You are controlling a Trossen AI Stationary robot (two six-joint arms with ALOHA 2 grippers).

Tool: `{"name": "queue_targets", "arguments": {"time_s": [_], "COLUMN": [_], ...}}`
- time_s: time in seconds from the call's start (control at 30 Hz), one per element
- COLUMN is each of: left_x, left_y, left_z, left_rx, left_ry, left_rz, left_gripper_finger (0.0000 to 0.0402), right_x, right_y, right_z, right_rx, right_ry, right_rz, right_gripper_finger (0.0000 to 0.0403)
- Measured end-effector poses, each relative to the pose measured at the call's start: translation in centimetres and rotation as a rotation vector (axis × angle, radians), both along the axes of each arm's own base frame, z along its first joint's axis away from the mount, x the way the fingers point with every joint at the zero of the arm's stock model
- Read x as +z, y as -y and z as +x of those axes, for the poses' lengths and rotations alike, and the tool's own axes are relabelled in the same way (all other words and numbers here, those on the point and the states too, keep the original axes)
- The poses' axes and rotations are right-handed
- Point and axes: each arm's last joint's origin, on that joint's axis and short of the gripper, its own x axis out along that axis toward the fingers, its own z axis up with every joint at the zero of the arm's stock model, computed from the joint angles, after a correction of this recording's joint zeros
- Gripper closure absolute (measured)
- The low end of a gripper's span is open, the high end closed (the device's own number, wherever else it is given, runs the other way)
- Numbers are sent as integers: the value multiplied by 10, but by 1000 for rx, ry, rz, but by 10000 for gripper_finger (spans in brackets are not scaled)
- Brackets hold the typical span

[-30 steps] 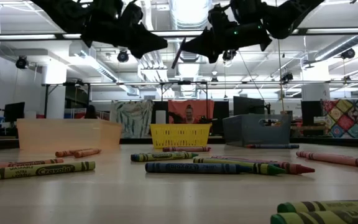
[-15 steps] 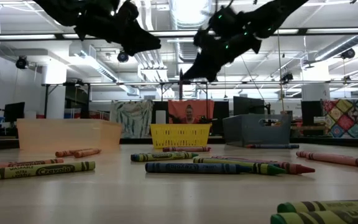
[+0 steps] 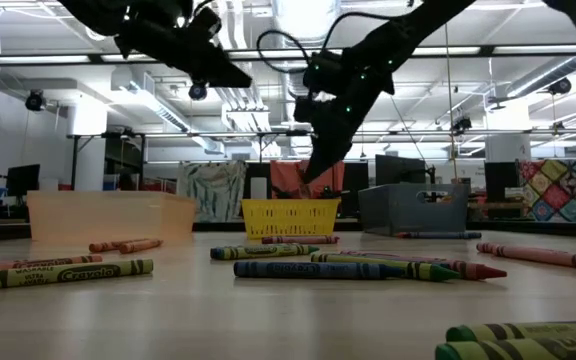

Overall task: Sort crayons
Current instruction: Put the red crayon into the yellow bin, then put the blue crayon into the orange bin

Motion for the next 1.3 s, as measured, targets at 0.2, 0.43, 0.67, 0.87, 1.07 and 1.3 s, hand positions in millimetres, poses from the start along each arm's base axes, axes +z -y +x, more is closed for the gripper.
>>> {"name": "queue_targets", "arguments": {"time_s": [0.2,0.43,0.67,0.87,1.07,1.3], "left_x": [1,0,0,0,-3,-10], "left_y": [0,-1,-1,-1,2,10], "left_z": [-2,-2,-2,-2,-3,-4], "left_rx": [30,32,41,73,115,151], "left_ry": [-22,-31,-20,13,24,-26], "left_rz": [25,19,-11,-104,-248,-411], "left_gripper_finger": [249,249,249,249,249,249], "right_x": [-9,-7,-6,0,11,24], "right_y": [4,5,5,5,1,-9], "right_z": [7,7,7,8,9,2], "right_rx": [0,1,14,9,46,58], "right_ry": [-15,-2,-2,39,86,67], "right_rz": [12,3,-6,-20,-24,-9], "right_gripper_finger": [392,354,302,268,251,258]}}
